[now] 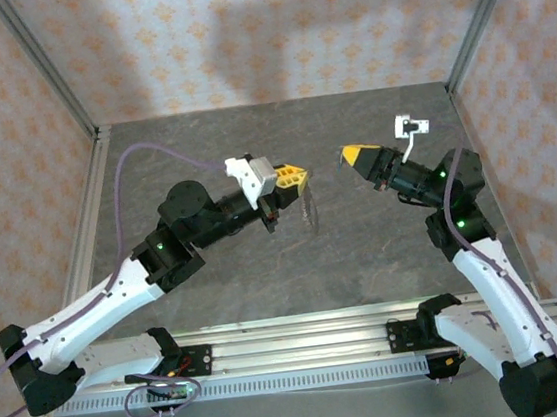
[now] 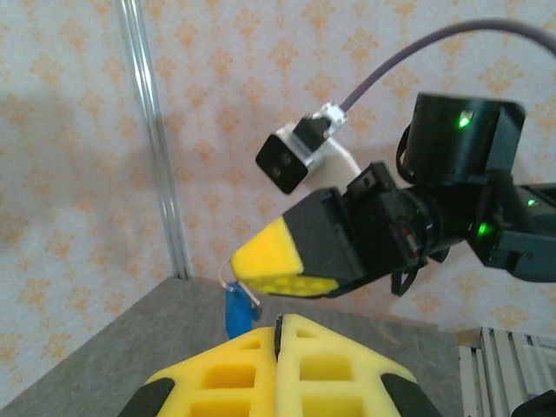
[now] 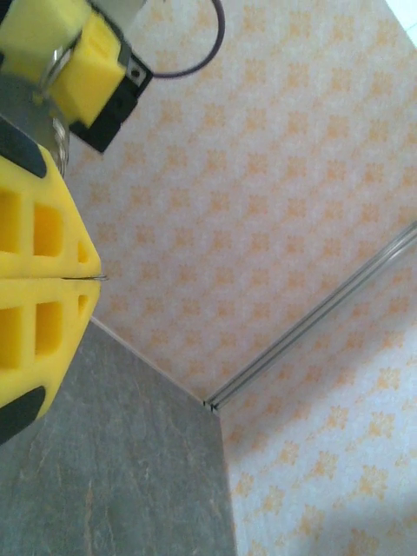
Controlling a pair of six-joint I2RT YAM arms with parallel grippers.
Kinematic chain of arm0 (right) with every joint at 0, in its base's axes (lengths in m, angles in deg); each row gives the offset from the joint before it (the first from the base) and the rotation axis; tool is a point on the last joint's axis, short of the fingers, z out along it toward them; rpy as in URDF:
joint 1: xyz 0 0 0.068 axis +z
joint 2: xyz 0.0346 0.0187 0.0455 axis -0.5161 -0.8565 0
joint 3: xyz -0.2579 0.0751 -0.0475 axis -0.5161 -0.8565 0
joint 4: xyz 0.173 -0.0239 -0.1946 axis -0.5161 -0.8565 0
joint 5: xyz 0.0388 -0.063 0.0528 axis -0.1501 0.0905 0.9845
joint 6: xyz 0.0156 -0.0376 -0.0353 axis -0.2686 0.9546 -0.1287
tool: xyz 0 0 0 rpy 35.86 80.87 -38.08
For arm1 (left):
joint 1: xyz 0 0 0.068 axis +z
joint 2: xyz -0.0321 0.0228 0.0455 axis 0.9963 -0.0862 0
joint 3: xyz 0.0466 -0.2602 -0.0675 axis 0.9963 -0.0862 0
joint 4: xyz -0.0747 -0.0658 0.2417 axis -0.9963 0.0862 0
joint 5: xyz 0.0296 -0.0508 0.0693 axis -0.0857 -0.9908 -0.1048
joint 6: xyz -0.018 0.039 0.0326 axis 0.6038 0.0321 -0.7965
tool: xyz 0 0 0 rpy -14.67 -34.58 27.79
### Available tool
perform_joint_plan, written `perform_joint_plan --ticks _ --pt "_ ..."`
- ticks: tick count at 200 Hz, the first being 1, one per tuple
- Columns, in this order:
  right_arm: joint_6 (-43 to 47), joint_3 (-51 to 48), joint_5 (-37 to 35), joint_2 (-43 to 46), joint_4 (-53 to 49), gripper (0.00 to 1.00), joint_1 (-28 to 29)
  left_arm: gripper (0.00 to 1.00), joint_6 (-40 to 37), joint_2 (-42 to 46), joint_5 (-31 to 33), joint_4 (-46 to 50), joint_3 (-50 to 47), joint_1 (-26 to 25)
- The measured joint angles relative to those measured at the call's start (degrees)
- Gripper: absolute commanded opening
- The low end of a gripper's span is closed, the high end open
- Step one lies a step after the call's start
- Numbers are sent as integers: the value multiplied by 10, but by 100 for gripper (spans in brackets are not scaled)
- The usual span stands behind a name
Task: Put the keys on the keyring
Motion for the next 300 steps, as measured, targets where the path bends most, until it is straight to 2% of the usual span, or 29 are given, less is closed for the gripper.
perform_joint_plan --ticks 59,182,300 --pt "-31 17 16 13 35 0 5 0 -8 -25 0 4 14 0" --pt "-27 24 17 9 37 0 86 0 -8 -30 4 -1 17 0" --pt "-24 24 17 -4 37 0 105 0 -7 -30 5 -5 17 0"
